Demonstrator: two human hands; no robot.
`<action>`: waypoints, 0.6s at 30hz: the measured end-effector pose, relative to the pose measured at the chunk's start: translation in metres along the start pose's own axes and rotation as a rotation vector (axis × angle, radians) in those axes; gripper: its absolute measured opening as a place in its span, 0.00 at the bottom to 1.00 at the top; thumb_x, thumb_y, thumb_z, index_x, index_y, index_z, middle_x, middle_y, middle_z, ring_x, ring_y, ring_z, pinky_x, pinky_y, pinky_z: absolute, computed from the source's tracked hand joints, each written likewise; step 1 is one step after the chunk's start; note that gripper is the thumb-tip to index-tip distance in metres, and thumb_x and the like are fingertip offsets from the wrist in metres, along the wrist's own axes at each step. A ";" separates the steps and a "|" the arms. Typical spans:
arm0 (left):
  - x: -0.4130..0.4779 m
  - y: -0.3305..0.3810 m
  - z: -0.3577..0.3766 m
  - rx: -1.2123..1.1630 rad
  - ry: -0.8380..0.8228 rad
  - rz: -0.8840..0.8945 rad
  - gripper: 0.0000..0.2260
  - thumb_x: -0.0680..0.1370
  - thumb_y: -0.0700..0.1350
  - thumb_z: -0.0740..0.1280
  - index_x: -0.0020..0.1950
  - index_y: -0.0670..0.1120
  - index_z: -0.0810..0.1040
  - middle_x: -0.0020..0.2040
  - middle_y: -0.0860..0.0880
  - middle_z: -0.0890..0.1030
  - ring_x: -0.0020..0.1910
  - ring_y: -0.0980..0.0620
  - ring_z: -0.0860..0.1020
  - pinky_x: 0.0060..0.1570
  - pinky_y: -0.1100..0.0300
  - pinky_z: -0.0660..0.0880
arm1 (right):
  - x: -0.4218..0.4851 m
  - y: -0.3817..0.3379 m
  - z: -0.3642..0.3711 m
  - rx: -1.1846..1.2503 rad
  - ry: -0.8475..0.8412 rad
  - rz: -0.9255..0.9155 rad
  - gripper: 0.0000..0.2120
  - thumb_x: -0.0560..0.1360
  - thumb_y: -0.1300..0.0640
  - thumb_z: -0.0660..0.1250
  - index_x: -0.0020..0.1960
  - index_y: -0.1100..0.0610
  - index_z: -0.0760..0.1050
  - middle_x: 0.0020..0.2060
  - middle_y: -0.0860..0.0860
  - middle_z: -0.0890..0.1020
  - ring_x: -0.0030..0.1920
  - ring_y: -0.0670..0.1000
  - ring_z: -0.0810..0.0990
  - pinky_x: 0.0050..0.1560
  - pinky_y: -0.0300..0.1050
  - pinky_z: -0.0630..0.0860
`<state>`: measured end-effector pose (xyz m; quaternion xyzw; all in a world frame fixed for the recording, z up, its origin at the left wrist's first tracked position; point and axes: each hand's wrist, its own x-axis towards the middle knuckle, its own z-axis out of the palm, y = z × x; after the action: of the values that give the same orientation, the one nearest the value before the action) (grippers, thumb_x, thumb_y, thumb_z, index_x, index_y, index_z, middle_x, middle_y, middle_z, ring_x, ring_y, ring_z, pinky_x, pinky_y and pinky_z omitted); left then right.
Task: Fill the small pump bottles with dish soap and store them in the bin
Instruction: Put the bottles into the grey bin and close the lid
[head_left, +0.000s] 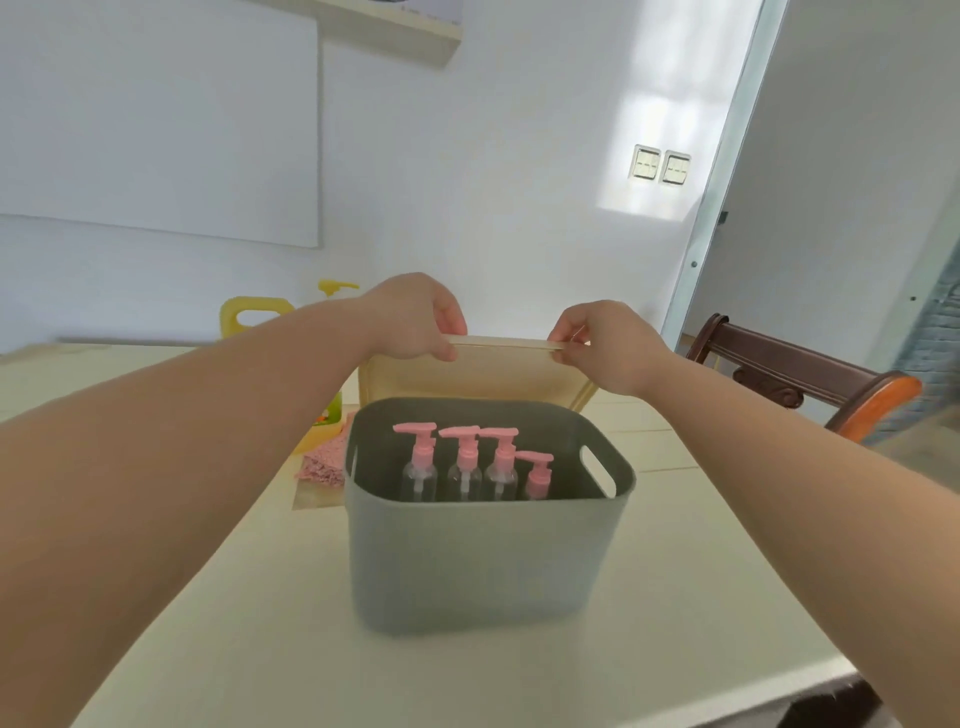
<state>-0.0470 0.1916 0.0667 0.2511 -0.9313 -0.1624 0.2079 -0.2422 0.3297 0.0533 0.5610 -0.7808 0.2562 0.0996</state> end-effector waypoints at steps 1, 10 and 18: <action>-0.006 0.002 0.002 0.000 -0.003 0.001 0.08 0.71 0.44 0.73 0.47 0.52 0.78 0.51 0.54 0.79 0.51 0.54 0.76 0.48 0.62 0.67 | -0.006 -0.002 0.000 -0.003 0.011 0.008 0.07 0.74 0.58 0.68 0.40 0.47 0.78 0.42 0.42 0.79 0.49 0.48 0.77 0.53 0.49 0.76; -0.053 0.010 0.017 0.006 0.015 0.017 0.06 0.72 0.42 0.72 0.45 0.51 0.79 0.48 0.55 0.80 0.50 0.55 0.78 0.39 0.68 0.68 | -0.058 -0.012 0.007 0.013 0.030 0.020 0.07 0.75 0.60 0.63 0.44 0.50 0.77 0.47 0.47 0.82 0.51 0.51 0.78 0.56 0.51 0.75; -0.075 0.017 0.019 0.060 -0.063 -0.099 0.13 0.78 0.52 0.64 0.61 0.51 0.76 0.63 0.53 0.76 0.62 0.52 0.71 0.59 0.60 0.64 | -0.103 -0.004 0.022 -0.131 0.023 -0.144 0.07 0.77 0.59 0.63 0.54 0.52 0.73 0.54 0.46 0.82 0.53 0.54 0.78 0.51 0.46 0.72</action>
<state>-0.0040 0.2494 0.0341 0.2976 -0.9284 -0.1521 0.1623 -0.1995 0.4025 -0.0103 0.6050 -0.7523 0.2031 0.1633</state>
